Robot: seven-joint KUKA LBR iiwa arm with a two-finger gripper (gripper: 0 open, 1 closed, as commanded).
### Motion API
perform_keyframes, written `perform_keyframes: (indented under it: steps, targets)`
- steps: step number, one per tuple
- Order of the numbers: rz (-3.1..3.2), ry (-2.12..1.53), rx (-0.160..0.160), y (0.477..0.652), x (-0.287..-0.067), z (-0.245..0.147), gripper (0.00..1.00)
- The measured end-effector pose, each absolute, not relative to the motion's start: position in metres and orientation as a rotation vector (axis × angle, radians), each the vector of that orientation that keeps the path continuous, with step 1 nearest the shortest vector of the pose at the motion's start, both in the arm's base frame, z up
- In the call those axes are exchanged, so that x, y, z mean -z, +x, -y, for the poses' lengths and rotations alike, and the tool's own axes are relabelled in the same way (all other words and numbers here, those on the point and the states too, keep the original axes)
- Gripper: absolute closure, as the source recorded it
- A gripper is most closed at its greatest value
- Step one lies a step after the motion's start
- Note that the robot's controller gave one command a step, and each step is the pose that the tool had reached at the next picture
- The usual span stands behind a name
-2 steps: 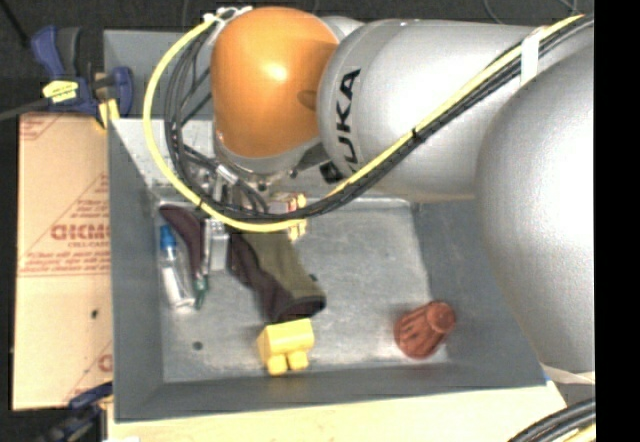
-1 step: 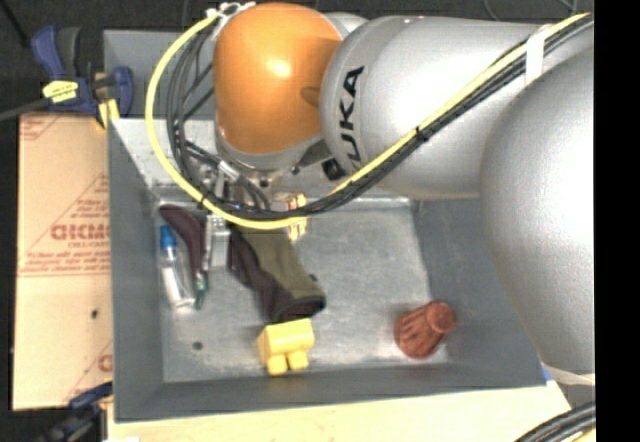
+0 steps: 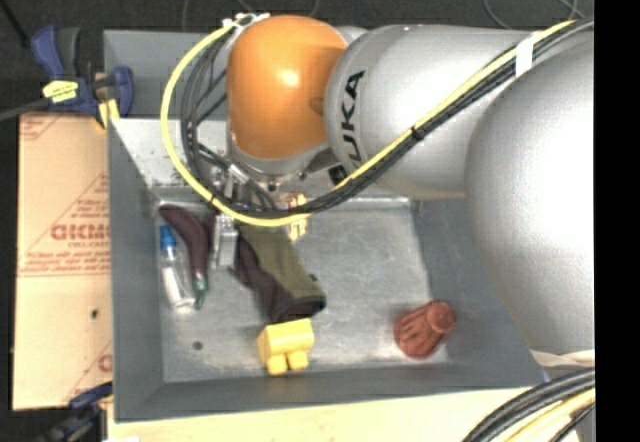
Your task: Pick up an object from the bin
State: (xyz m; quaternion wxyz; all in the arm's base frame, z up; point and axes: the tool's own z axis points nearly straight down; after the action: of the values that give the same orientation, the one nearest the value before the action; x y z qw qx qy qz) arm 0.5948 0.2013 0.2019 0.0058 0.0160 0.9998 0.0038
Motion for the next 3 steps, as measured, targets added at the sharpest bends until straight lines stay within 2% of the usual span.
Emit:
perform_keyframes:
  steps: [1,2,3]
  targets:
    - [-3.132,0.049,-0.004,0.618,-0.125,-0.161,0.00]
    - [-3.116,0.323,-0.013,0.632,-0.082,-0.138,0.00]
    - [-3.117,0.201,-0.007,0.612,-0.073,-0.133,0.00]
